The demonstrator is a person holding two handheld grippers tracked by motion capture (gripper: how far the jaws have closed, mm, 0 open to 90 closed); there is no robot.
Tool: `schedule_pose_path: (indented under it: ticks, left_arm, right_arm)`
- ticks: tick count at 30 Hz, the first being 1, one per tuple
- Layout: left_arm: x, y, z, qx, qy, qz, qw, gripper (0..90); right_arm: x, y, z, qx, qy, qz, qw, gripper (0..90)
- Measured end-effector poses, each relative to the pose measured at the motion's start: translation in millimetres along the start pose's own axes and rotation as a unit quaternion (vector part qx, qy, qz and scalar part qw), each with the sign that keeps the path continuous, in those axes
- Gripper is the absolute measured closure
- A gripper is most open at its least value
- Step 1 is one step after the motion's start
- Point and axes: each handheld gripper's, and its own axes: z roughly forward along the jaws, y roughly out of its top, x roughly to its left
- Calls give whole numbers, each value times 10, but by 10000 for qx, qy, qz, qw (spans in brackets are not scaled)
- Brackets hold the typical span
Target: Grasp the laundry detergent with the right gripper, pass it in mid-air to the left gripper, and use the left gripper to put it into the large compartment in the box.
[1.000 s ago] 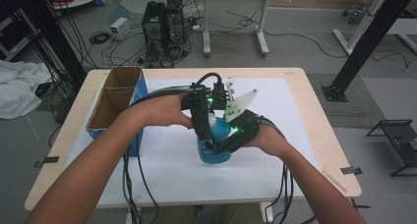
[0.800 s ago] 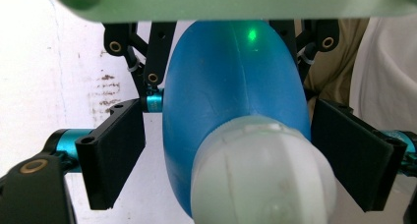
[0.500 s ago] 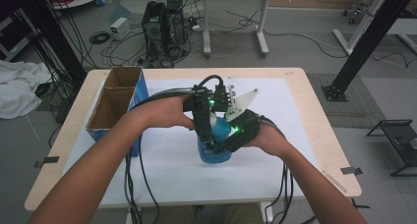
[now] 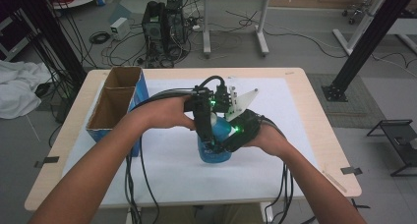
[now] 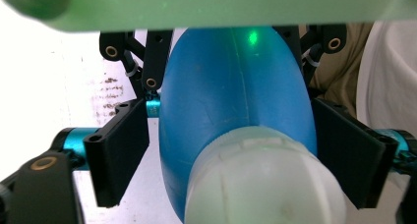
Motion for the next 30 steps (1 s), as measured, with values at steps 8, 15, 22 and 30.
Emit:
schedule_pose_path:
  ticks: [8, 15, 22, 30]
  left_arm:
    - [-6, -16, -20, 15, 113, -14, 9999, 231]
    - [-3, -2, -24, 39, 180, -27, 9998, 231]
    - [-5, 10, -18, 43, 218, 12, 9998, 280]
    - [-17, 11, -17, 34, 254, 11, 9997, 296]
  right_arm:
    - [6, 4, 1, -6, 2, 26, 10000, 439]
    - [2, 5, -5, -50, -16, 7, 10000, 439]
    - [6, 3, -13, 17, -2, 34, 10000, 439]
    - [10, 4, -17, 65, 5, 90, 9999, 439]
